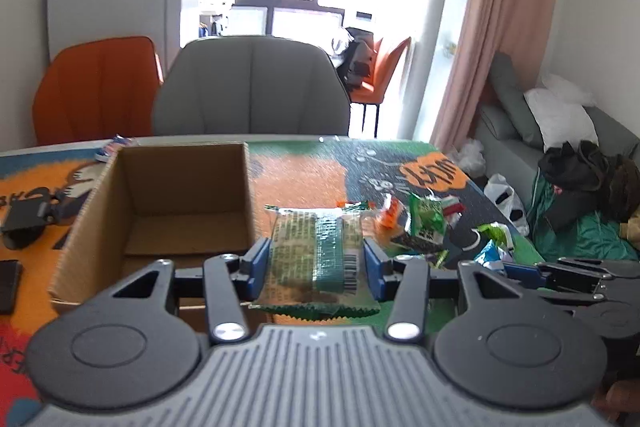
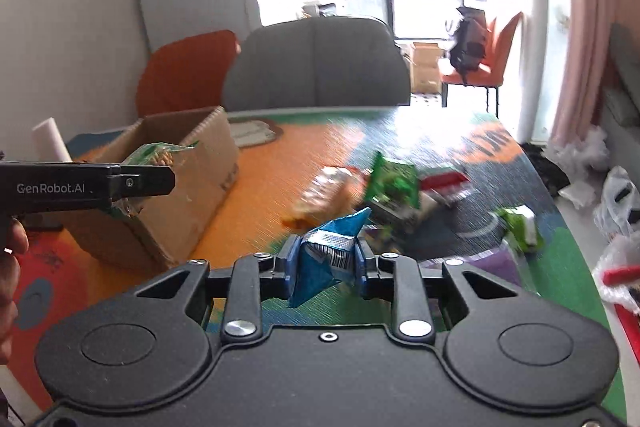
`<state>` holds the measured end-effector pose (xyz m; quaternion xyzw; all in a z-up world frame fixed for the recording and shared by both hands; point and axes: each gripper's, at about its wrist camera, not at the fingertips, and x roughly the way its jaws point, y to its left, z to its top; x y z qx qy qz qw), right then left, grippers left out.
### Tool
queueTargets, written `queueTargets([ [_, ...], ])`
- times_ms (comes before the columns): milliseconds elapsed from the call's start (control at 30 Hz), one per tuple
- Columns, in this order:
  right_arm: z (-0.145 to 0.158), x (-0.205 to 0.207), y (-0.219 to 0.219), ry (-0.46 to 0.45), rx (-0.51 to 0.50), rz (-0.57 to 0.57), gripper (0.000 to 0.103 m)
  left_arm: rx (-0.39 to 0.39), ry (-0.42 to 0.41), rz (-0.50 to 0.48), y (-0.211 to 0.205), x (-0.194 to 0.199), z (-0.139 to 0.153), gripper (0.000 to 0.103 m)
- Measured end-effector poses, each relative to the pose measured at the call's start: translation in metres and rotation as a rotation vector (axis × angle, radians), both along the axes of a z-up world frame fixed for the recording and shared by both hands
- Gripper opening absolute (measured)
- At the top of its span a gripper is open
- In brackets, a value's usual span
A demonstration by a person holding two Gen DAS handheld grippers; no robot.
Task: Organize snacks
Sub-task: 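Carry both snacks over the cardboard box and open both grippers to drop them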
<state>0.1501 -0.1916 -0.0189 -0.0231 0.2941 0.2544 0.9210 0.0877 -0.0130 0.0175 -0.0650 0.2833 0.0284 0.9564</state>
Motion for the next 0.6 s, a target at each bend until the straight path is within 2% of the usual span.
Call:
queueTargets([
  [267,0.017,-0.003,0.027,-0.031,0.016,0.053,0.026,-0.007,-0.031,0.064,0.029,-0.014,0.011,0.048],
  [600,0.025,-0.001,0.062,-0.042,0.018,0.113,0.026,-0.005,-0.020,0.125,0.069,-0.021,0.009,0.048],
])
